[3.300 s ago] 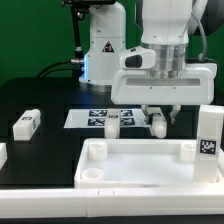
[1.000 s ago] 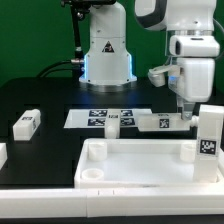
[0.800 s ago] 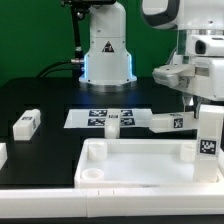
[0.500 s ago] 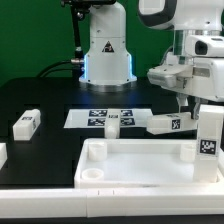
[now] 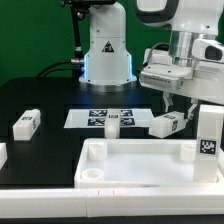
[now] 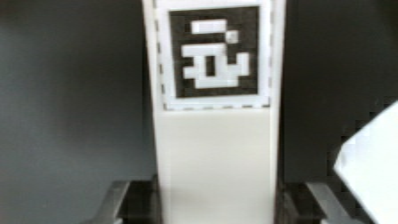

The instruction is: Assemble desk

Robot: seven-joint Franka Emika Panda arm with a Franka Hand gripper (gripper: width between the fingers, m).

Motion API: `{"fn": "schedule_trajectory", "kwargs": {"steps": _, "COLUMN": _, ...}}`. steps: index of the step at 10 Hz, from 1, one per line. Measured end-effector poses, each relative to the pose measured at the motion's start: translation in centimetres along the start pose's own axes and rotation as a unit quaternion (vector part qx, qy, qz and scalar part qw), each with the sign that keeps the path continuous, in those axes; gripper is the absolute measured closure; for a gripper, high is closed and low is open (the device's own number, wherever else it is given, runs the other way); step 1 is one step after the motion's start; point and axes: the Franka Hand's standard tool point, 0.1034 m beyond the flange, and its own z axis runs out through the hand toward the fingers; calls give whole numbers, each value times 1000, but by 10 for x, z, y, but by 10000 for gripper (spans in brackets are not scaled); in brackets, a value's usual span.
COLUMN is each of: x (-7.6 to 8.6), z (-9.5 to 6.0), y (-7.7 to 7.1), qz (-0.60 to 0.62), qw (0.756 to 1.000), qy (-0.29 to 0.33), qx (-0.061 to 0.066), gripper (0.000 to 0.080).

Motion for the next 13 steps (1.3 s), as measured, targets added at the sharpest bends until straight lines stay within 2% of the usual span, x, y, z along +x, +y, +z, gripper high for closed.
{"fn": "schedule_trajectory", "kwargs": {"steps": 1, "x": 0, "z": 0, "y": -1, "qz": -22, "qw": 1000, "qy": -2, "qx": 0, "gripper": 515}}
{"fn": "schedule_trajectory", "kwargs": {"steps": 2, "x": 2, "z": 1, "y": -4, "qz": -34, "qw": 999, "qy": -4, "qx": 14, "gripper": 515}}
{"fn": "schedule_trajectory", "kwargs": {"steps": 3, "x": 17, "z": -1, "y": -6, "qz": -35, "qw": 997, "qy": -11, "qx": 67, "gripper": 515}}
{"fn": "schedule_trajectory", "kwargs": {"steps": 4, "x": 32, "z": -1, "y": -5, "qz": -31, "qw": 996, "qy": -14, "qx": 77, "gripper": 515}}
{"fn": "schedule_trajectory", "kwargs": {"steps": 5, "x": 42, "z": 3, "y": -11, "qz": -32, "qw": 996, "qy": -14, "qx": 81, "gripper": 515}}
{"fn": "schedule_trajectory", "kwargs": {"steps": 6, "x": 46, "z": 6, "y": -15, "qz": -28, "qw": 997, "qy": -15, "qx": 73, "gripper": 515}}
{"fn": "schedule_trajectory", "kwargs": {"steps": 7, "x": 44, "z": 7, "y": -16, "qz": -24, "qw": 998, "qy": -13, "qx": 65, "gripper": 515}}
{"fn": "schedule_trajectory", "kwargs": {"steps": 9, "x": 42, "z": 7, "y": -16, "qz": -20, "qw": 998, "qy": -12, "qx": 63, "gripper": 515}}
{"fn": "schedule_trajectory", "kwargs": {"steps": 10, "x": 42, "z": 7, "y": -16, "qz": -20, "qw": 998, "qy": -12, "qx": 63, "gripper": 436}}
{"fn": "schedule_trajectory", "kwargs": {"steps": 11, "x": 41, "z": 7, "y": -16, "qz": -13, "qw": 998, "qy": -12, "qx": 63, "gripper": 255}}
{"fn": "schedule_trajectory", "kwargs": {"steps": 12, "x": 40, "z": 6, "y": -16, "qz": -7, "qw": 998, "qy": -14, "qx": 62, "gripper": 255}}
{"fn": "schedule_trajectory", "kwargs": {"steps": 13, "x": 36, "z": -4, "y": -13, "qz": 0, "qw": 998, "qy": -19, "qx": 55, "gripper": 171}}
